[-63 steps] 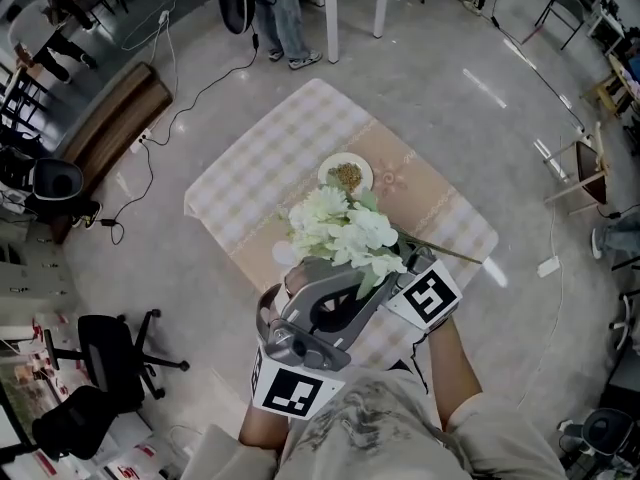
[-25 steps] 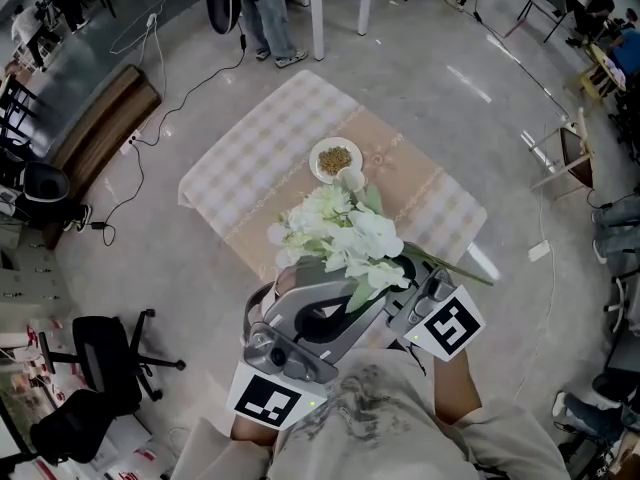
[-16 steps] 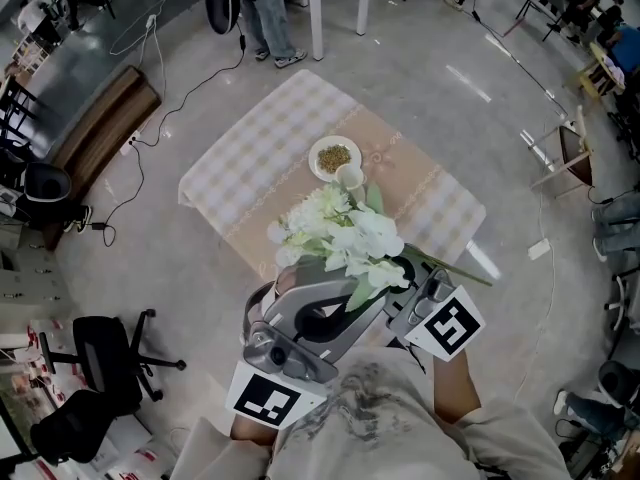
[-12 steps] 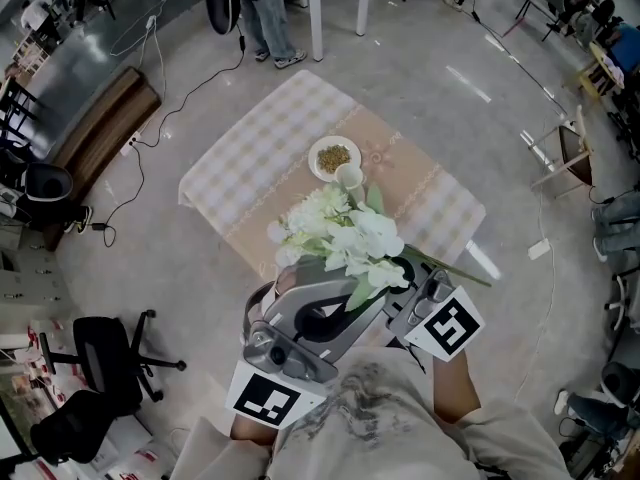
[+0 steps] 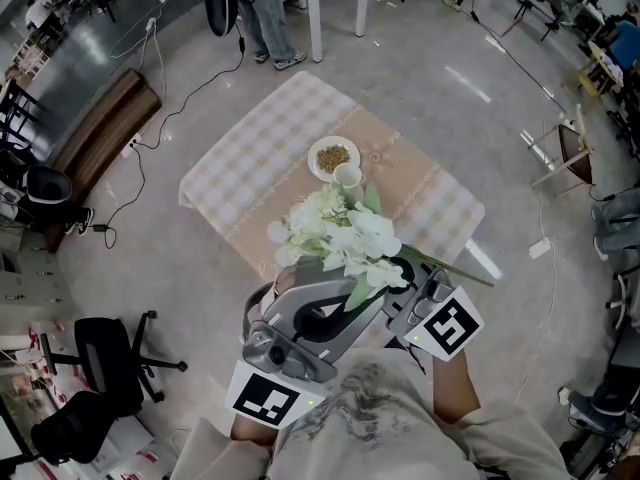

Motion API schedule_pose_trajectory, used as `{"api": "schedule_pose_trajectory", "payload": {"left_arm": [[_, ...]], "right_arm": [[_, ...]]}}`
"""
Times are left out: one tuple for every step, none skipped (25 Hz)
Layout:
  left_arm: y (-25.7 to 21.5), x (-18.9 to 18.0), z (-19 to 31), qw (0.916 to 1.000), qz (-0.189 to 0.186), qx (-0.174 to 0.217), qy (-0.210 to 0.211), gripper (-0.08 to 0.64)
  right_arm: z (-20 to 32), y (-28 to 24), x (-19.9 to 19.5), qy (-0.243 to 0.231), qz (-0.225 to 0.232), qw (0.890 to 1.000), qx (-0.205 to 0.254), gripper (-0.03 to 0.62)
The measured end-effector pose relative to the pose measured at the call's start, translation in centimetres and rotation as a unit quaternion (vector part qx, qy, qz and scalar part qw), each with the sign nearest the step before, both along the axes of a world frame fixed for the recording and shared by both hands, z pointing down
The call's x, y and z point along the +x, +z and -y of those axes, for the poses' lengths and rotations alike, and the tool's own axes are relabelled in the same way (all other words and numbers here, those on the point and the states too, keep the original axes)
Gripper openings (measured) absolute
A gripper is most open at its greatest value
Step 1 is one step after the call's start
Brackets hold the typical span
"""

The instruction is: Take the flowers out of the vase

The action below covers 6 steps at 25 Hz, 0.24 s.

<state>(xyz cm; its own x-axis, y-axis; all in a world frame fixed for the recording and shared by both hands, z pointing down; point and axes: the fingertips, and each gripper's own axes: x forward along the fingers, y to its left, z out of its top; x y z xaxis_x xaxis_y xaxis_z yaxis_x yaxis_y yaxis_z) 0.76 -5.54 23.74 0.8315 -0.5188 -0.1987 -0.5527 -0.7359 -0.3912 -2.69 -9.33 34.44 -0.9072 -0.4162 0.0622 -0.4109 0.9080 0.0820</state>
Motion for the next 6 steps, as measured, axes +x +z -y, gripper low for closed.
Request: {"api": "schedule_pose_trajectory", "payload": {"left_arm": [[0.02,0.03,-0.01,1.0000,0.000,0.000,0.000,0.008],[0.04,0.05,-0.02,1.0000,0.000,0.000,-0.001,0.006],[0.05,0.07,-0.05,1.0000,0.000,0.000,-0.001,0.006],[0.06,0.10,-0.07,1.0000,0.000,0.000,-0.001,0.006],[0.07,0.14,-0.09,1.0000,0.001,0.000,-0.001,0.008],[0.07,0.17,-0.12,1.0000,0.001,0.000,-0.001,0.006]], "right_arm": [[0.00,0.03,0.05,0.000,0.001,1.000,-0.001,0.015],[-0.01,0.04,0.08,0.000,0.002,1.000,-0.001,0.015],[-0.03,0.06,0.12,0.000,0.002,1.000,0.000,0.015],[-0.06,0.11,0.17,0.000,0.001,1.000,0.000,0.015],[-0.10,0.18,0.22,-0.001,-0.001,1.000,0.000,0.015],[-0.14,0.25,0.28,-0.002,-0.004,1.000,0.001,0.015]]}}
